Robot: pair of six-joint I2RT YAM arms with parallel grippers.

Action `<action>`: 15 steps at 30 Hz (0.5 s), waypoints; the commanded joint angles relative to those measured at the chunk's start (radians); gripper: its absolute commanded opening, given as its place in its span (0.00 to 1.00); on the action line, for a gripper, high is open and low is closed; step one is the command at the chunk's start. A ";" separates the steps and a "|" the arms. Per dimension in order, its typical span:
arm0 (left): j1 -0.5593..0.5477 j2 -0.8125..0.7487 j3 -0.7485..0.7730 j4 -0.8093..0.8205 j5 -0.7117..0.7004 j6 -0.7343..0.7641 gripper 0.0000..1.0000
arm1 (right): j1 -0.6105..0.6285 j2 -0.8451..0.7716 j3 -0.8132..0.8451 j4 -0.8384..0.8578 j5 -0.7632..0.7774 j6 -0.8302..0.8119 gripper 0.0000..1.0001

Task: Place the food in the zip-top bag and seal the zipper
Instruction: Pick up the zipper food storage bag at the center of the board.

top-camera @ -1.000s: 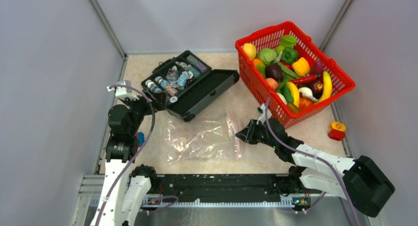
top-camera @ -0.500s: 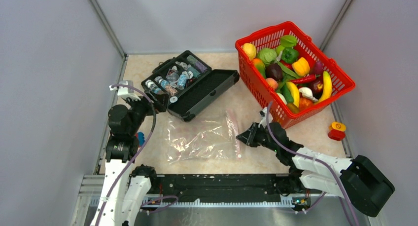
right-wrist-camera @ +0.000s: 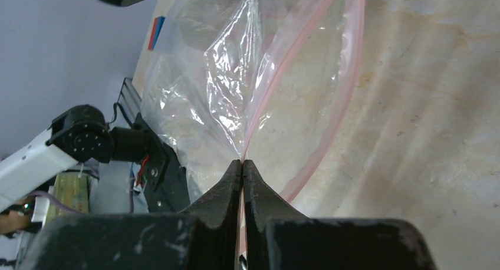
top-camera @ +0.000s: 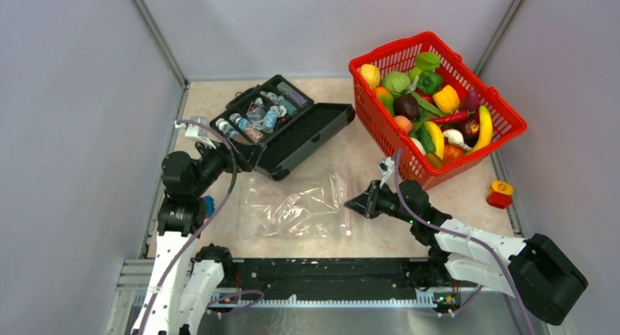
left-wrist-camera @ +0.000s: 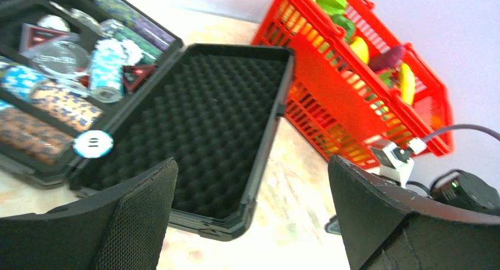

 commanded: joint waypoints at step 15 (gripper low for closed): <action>-0.715 0.270 0.323 -0.274 -0.362 0.041 0.89 | 0.078 -0.239 0.259 -0.355 -0.179 -0.364 0.00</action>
